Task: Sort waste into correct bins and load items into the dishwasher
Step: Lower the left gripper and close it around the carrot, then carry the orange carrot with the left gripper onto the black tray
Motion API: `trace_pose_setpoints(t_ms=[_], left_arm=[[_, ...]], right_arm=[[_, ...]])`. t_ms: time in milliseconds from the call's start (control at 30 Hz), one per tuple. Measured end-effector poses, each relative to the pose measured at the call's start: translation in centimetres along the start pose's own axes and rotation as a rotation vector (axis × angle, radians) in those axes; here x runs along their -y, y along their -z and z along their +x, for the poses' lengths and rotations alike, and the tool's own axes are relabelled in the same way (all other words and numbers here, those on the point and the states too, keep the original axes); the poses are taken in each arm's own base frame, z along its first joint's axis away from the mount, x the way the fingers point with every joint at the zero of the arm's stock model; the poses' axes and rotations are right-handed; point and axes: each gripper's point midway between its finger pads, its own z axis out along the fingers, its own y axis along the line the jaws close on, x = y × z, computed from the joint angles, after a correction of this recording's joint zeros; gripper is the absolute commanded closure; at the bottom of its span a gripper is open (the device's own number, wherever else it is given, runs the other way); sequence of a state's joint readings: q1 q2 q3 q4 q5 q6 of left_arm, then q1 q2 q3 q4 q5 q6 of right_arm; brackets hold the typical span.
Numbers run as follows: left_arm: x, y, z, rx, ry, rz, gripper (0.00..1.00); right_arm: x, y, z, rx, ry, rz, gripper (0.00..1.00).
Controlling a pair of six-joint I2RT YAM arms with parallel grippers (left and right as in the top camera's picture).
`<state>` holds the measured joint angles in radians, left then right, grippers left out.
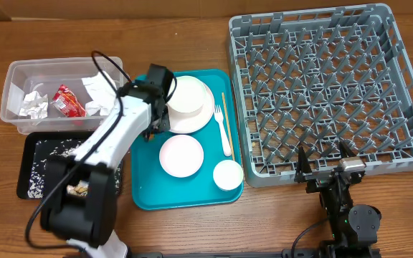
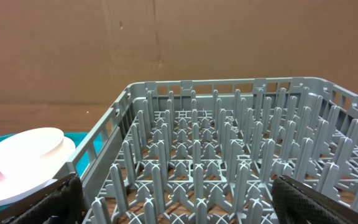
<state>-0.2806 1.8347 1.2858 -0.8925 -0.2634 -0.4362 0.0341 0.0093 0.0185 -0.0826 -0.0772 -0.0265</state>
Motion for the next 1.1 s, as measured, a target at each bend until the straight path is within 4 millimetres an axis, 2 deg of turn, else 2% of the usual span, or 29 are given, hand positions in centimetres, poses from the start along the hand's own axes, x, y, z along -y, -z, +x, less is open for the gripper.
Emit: trace_pose_setpoints(t_ms=[100, 267, 600, 833, 1100], left_arm=[[0.0, 2.9, -0.8, 0.059, 0.020, 0.056, 0.96], [-0.3, 6.9, -0.8, 0.120, 0.039, 0.133, 0.96], [-2.0, 11.3, 0.9, 0.146, 0.173, 0.183, 0.96], [-4.3, 11.9, 1.8, 0.138, 0.344, 0.109, 0.96], [-9.9, 10.8, 2.2, 0.108, 0.585, -0.027, 0.96]], right_arm=[[0.0, 0.0, 0.0, 0.000, 0.000, 0.000, 0.00], [0.0, 0.0, 0.0, 0.000, 0.000, 0.000, 0.00], [0.0, 0.0, 0.0, 0.000, 0.000, 0.000, 0.00], [0.0, 0.0, 0.0, 0.000, 0.000, 0.000, 0.00], [0.0, 0.0, 0.0, 0.000, 0.000, 0.000, 0.00]])
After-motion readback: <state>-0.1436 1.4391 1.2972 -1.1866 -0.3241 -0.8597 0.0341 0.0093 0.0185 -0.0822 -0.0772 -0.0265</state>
